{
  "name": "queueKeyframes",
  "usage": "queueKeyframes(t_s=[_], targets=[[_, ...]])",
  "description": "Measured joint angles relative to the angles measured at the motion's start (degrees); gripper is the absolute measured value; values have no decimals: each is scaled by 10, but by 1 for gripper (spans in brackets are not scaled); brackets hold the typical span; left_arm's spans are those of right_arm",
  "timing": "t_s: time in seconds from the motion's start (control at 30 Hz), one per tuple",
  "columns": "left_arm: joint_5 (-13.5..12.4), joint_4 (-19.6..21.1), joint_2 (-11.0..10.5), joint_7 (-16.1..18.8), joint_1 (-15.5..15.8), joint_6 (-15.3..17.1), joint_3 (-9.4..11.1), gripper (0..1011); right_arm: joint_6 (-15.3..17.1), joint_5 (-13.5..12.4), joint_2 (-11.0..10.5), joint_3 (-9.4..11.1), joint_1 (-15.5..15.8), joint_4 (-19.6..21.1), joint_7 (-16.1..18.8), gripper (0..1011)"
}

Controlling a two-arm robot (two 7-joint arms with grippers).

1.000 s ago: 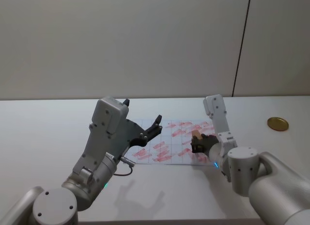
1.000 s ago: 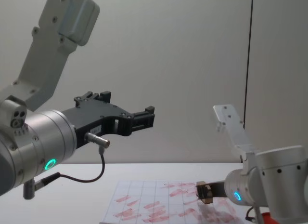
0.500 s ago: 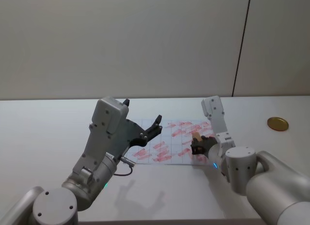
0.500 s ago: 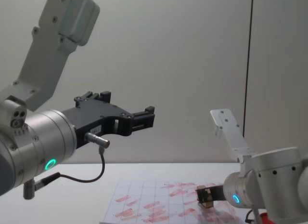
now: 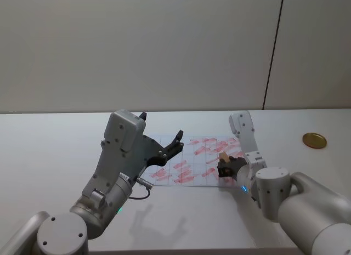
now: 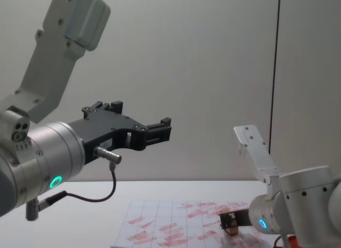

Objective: Use the one hand to pick up the stamp and affix it onto the A4 paper.

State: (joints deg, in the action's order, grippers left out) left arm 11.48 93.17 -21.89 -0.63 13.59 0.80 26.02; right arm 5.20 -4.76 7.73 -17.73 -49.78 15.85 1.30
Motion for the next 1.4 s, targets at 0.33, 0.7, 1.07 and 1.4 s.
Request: queueKeyframes(t_s=[0.33, 0.7, 1.07, 1.4], targets=[[0, 0, 0, 0, 0, 0, 0, 993, -13, 1, 4, 5, -15, -36, 2, 216], [0, 0, 0, 0, 0, 0, 0, 993, -23, 3, 8, 11, -27, -63, 4, 216], [0, 0, 0, 0, 0, 0, 0, 993, -32, 4, 9, 17, -35, -76, 4, 216], [0, 0, 0, 0, 0, 0, 0, 993, -35, 5, 7, 23, -30, -42, 1, 216]])
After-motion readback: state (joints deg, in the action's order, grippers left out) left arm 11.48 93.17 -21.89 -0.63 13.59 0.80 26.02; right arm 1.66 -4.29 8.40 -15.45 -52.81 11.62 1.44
